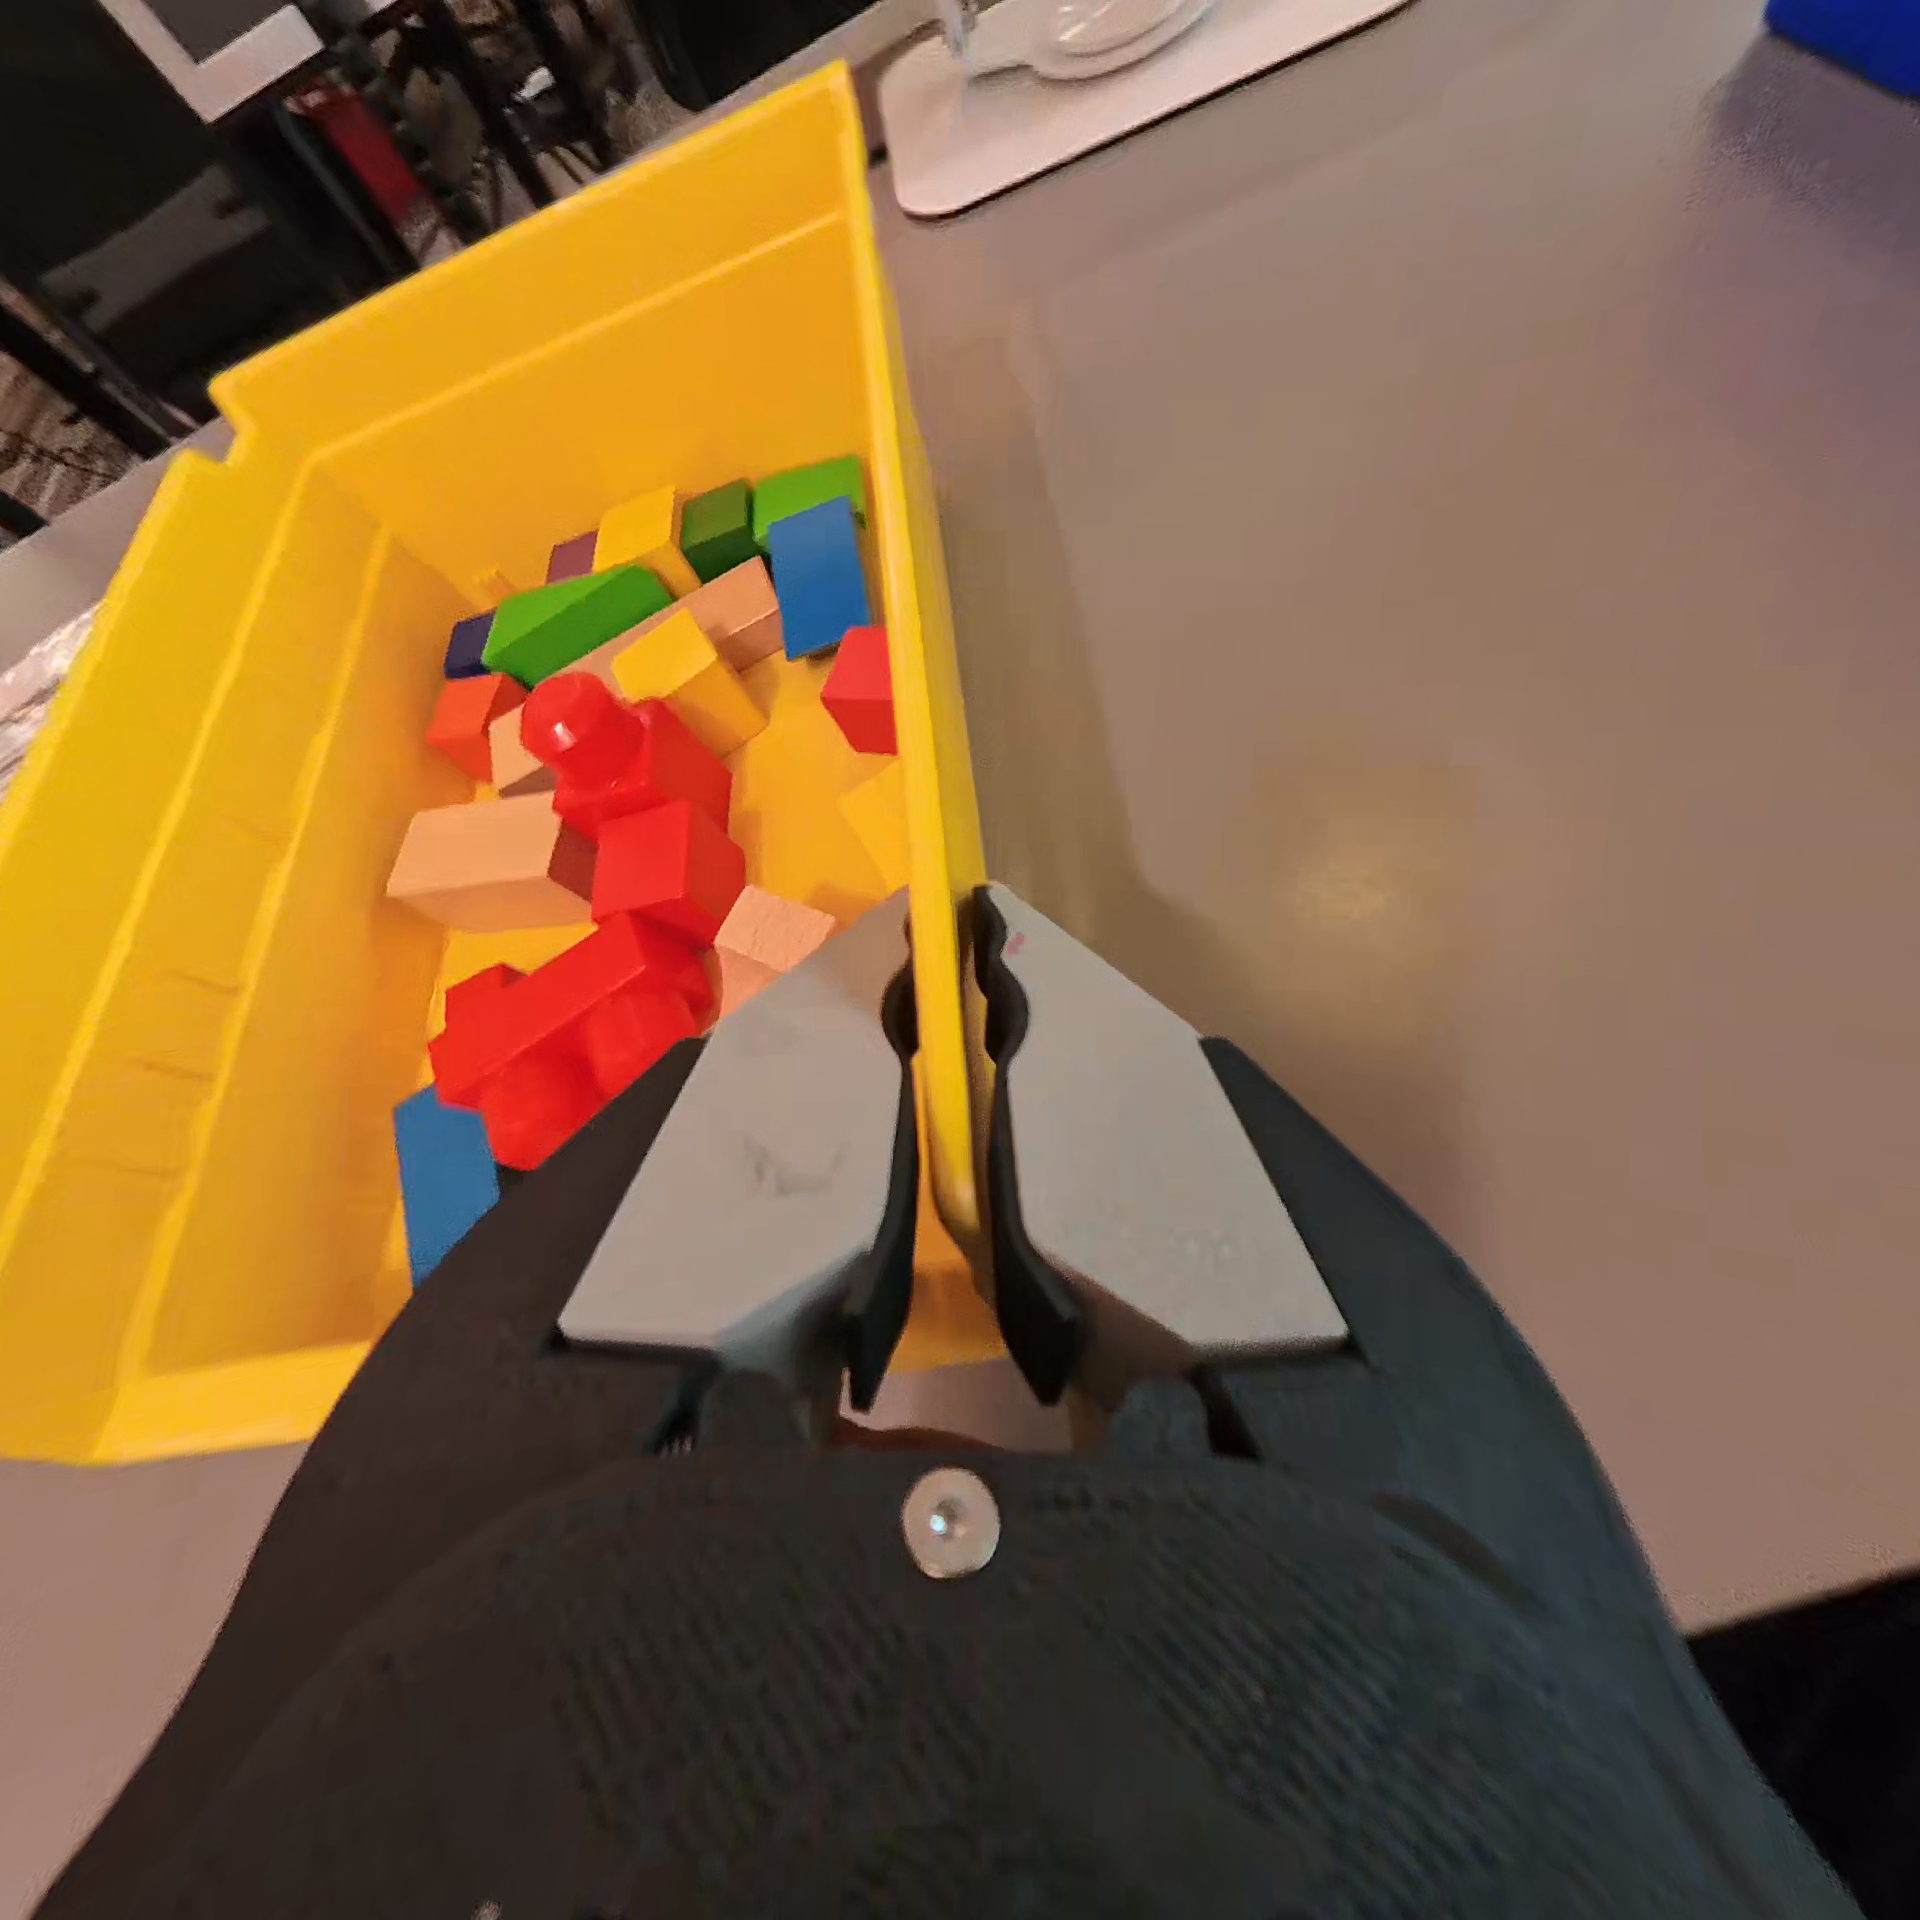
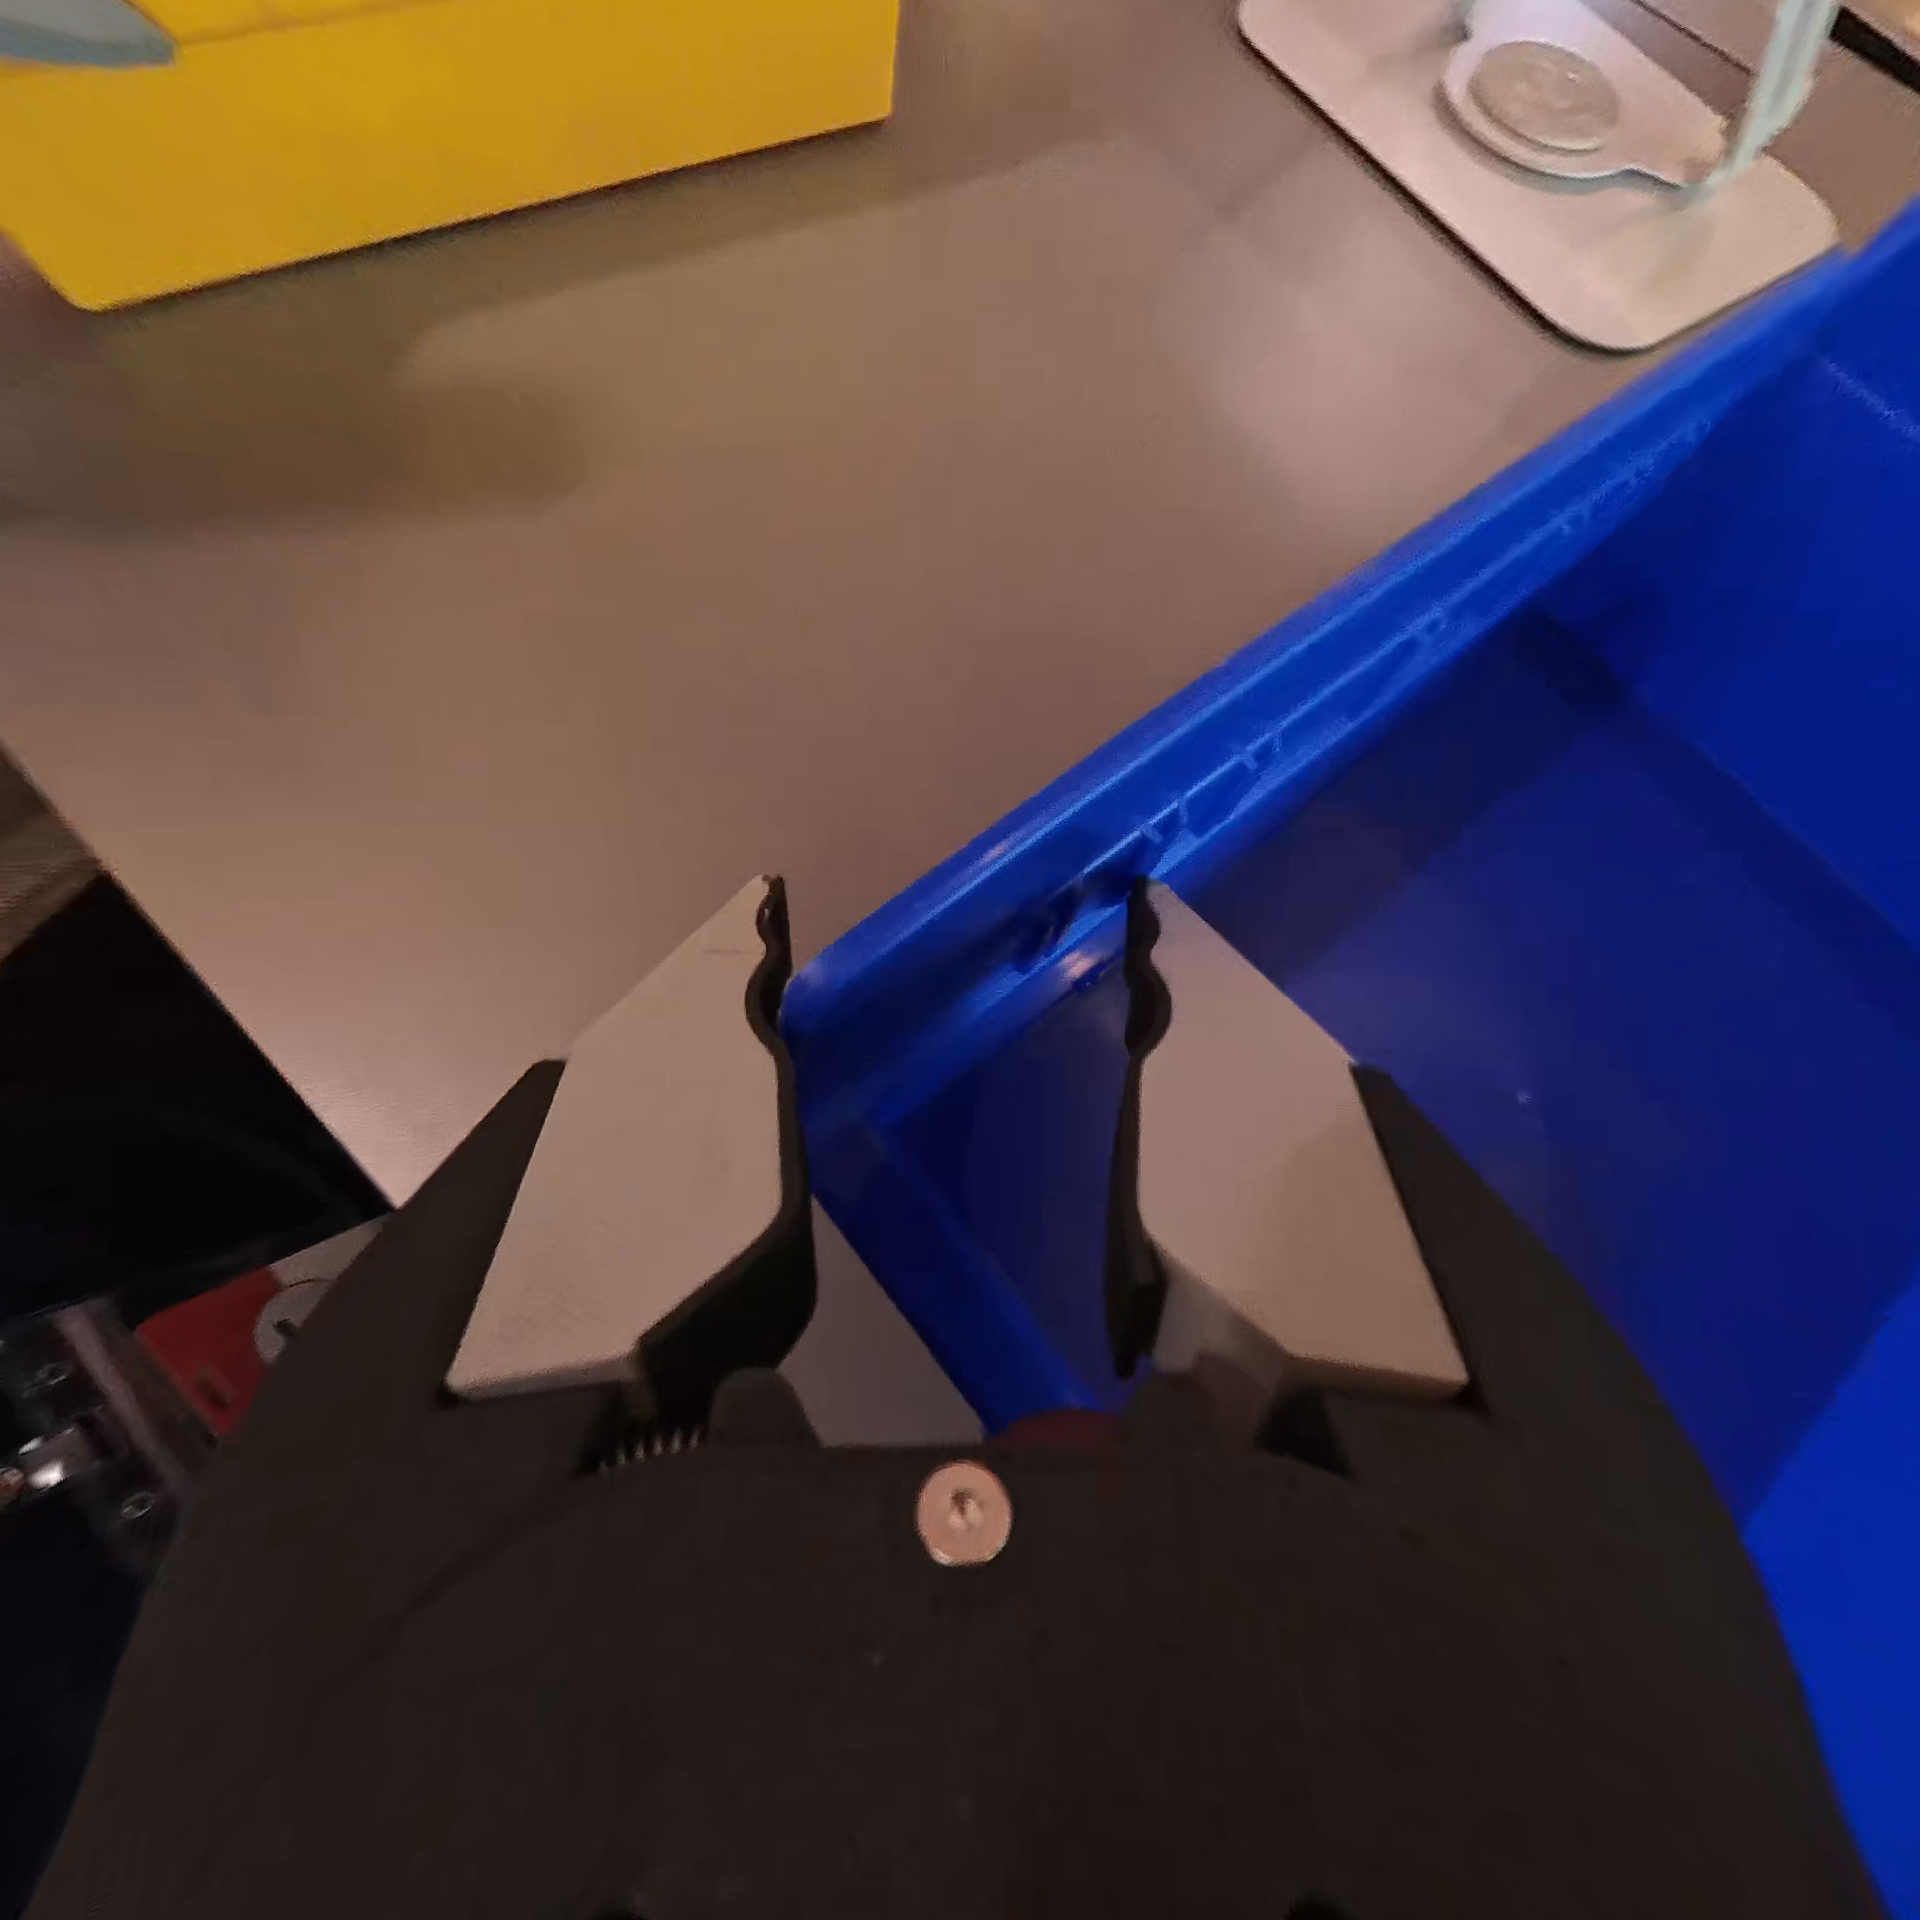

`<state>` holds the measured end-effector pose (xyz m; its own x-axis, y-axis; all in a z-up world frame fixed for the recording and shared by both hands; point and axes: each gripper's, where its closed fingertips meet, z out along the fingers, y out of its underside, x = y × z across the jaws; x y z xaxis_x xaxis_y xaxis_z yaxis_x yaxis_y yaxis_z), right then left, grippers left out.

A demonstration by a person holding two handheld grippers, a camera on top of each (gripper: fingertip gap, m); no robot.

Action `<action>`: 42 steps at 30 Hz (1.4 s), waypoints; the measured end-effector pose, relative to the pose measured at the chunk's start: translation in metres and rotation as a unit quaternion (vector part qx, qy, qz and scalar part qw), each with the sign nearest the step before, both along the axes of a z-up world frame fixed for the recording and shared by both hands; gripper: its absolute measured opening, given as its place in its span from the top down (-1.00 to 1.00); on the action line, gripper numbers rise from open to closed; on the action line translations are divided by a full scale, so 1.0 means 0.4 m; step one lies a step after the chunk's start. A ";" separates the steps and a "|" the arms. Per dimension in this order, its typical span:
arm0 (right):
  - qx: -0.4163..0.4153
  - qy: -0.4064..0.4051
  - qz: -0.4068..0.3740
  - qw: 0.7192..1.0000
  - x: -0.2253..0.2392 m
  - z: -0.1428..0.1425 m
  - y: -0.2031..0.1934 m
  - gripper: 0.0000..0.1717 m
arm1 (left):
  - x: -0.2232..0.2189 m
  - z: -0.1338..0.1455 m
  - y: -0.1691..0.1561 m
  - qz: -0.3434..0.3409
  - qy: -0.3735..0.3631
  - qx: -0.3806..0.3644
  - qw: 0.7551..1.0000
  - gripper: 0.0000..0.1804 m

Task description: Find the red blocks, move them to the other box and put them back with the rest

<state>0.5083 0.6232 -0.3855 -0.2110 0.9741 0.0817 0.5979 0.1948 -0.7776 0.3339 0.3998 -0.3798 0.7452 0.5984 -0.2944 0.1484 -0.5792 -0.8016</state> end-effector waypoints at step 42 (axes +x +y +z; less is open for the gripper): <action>0.001 0.163 -0.075 0.984 0.018 0.307 0.005 0.38 | -0.301 -0.079 -0.019 -0.013 -0.161 -0.127 0.979 0.58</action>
